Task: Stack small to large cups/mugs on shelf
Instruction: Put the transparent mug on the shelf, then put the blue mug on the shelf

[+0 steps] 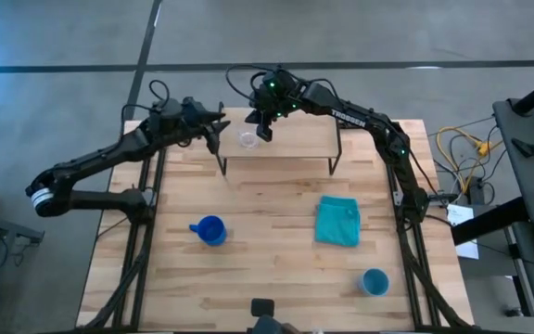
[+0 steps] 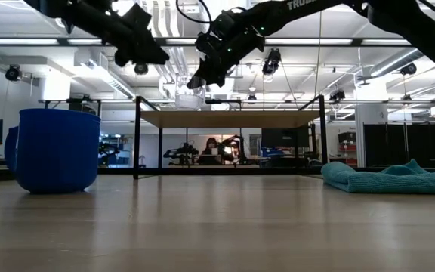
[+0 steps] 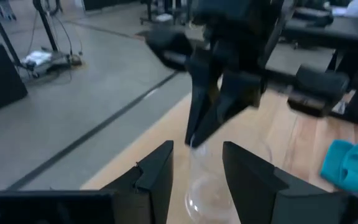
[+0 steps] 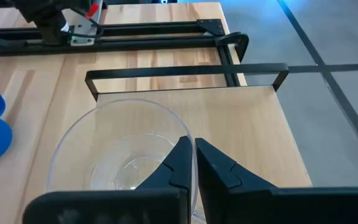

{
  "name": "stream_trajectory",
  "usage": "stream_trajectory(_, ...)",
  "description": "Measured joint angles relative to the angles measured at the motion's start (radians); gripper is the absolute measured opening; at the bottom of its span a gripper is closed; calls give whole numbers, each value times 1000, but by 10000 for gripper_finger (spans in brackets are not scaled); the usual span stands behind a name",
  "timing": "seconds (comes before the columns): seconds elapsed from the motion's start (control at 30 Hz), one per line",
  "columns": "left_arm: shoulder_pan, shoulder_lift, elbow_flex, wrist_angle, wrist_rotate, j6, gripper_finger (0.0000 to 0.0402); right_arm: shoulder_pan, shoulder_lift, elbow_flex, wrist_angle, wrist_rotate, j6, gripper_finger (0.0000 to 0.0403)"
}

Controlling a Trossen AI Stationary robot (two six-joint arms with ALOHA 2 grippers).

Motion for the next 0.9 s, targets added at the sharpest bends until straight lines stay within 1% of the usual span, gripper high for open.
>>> stream_trajectory(0.17, 0, -19, 20, 2, 0, 0, 125, 0, 0, -2, 27, 0, 0, 10)
stream_trajectory(0.23, 0, -21, 25, 1, 0, 0, 125, 0, 0, -2, 49, 0, 23, 15)
stream_trajectory(0.3, 0, -21, 29, 2, 0, 0, 125, 0, 0, -2, 58, 0, 48, 24)
stream_trajectory(0.67, 0, -21, 31, -7, 0, 1, 125, 11, 0, -2, 63, 1, 38, 84)
stream_trajectory(0.77, 0, -21, 33, -6, 0, 2, 125, 11, 0, -2, 103, 5, 42, 92)
stream_trajectory(0.9, 0, -21, 33, -6, 0, 2, 125, 11, 0, 5, 173, 5, 78, 92)
